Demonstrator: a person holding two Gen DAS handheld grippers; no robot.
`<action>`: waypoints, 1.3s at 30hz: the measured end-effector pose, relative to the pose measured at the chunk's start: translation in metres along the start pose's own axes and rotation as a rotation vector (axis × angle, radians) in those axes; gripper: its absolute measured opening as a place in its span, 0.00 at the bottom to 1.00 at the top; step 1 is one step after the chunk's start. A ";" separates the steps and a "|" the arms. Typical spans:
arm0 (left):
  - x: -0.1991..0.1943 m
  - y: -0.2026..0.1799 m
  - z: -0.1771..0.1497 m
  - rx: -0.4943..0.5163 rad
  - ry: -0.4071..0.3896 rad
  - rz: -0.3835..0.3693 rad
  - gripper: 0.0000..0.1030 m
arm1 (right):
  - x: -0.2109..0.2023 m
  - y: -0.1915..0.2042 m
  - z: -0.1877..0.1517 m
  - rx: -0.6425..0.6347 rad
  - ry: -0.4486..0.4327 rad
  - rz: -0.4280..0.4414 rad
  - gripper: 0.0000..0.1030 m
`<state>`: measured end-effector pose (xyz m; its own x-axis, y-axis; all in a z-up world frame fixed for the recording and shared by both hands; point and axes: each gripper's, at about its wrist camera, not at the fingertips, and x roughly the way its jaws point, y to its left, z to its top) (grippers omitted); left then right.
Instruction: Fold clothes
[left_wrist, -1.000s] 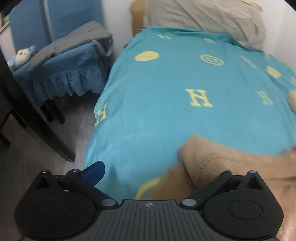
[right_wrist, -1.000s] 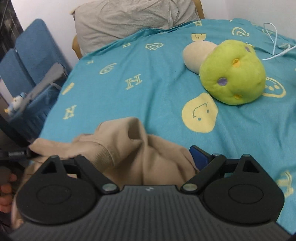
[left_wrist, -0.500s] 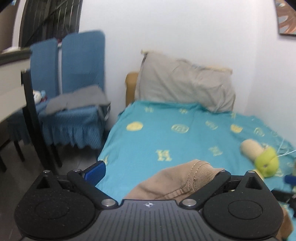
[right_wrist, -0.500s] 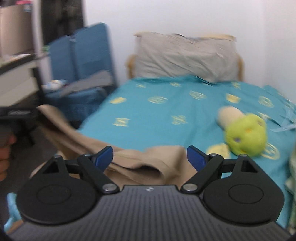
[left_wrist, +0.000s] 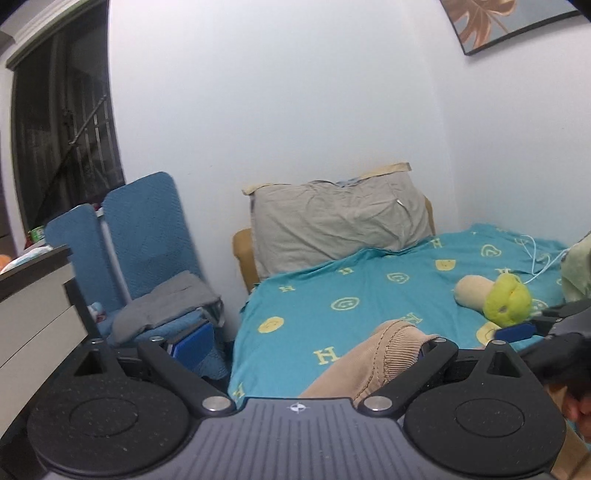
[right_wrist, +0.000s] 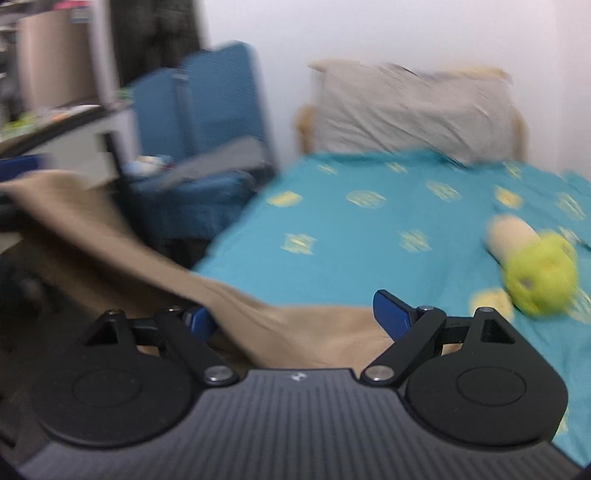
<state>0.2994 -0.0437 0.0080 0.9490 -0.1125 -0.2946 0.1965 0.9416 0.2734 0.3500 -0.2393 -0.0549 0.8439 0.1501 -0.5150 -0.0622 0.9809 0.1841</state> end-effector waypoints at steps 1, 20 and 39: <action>-0.004 0.001 -0.002 -0.005 0.007 0.007 0.96 | 0.001 -0.001 0.000 0.013 0.006 -0.016 0.86; 0.014 -0.025 -0.103 -0.083 0.289 0.178 1.00 | -0.114 -0.015 0.007 0.022 -0.434 -0.399 0.80; 0.266 0.061 -0.036 -0.376 0.374 0.109 1.00 | 0.097 -0.097 0.037 0.247 0.003 -0.308 0.82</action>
<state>0.5549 -0.0048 -0.0869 0.7929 0.0480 -0.6075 -0.0649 0.9979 -0.0058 0.4579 -0.3242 -0.0920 0.8013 -0.1457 -0.5802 0.3238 0.9211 0.2159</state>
